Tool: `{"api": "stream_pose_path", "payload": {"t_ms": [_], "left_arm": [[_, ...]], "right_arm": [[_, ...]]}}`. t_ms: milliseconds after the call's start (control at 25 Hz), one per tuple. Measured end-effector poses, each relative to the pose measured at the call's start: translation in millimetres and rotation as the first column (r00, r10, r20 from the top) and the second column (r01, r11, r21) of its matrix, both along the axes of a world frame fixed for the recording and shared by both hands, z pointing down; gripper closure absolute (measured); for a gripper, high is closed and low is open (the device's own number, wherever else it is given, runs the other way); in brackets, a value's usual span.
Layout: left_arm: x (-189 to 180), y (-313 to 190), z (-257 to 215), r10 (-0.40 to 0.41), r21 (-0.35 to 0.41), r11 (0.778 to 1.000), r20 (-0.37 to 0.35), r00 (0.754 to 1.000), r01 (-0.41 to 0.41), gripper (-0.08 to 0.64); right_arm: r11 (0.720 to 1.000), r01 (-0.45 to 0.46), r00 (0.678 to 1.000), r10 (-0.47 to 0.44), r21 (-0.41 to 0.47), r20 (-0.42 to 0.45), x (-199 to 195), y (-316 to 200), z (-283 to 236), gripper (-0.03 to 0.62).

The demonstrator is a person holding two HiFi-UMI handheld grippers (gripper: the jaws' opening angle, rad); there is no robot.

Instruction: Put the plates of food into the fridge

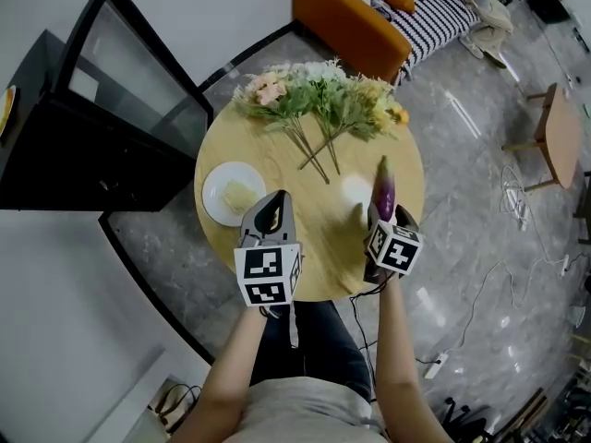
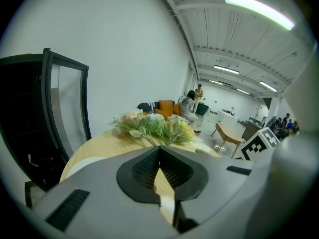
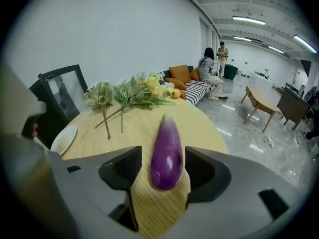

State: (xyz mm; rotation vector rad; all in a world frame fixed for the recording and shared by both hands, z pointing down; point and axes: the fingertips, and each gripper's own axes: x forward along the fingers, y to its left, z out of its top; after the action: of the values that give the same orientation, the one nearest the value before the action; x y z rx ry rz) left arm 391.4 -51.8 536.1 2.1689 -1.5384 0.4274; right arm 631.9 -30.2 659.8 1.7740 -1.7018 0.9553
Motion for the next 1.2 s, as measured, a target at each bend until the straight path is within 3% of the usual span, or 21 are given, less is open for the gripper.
{"api": "stream_pose_path", "payload": {"t_ms": [200,360,680,960,1200], "left_arm": [[-6.6,-0.8,5.0,-0.011,-0.015,1.000,0.003,1.000,0.011,0.552],[-10.7,-2.0,7.4,-0.022,-0.021,1.000,0.001,1.000,0.022,0.552],[-20.4,-4.7,7.6,-0.048,-0.019,0.999,-0.007,0.999,0.048,0.552],[-23.0,-3.1,0.9,-0.072,-0.007,0.997,-0.021,0.997,0.072,0.552],[-30.1,1.5,-10.4,-0.117,0.023,0.993,-0.030,0.993,0.118,0.552]], "right_arm": [[0.998,-0.032,0.999,0.034,-0.051,0.040,1.5,0.4,13.0,0.337],[0.996,-0.033,0.999,0.035,-0.083,0.017,3.2,5.9,15.8,0.337],[0.995,-0.079,0.996,0.082,-0.059,0.039,8.1,7.2,15.1,0.359],[1.000,-0.021,0.997,0.022,-0.004,0.074,-7.0,6.0,-5.4,0.362],[0.995,0.076,0.989,-0.084,0.062,0.123,-42.0,-1.6,-41.6,0.362]]}}
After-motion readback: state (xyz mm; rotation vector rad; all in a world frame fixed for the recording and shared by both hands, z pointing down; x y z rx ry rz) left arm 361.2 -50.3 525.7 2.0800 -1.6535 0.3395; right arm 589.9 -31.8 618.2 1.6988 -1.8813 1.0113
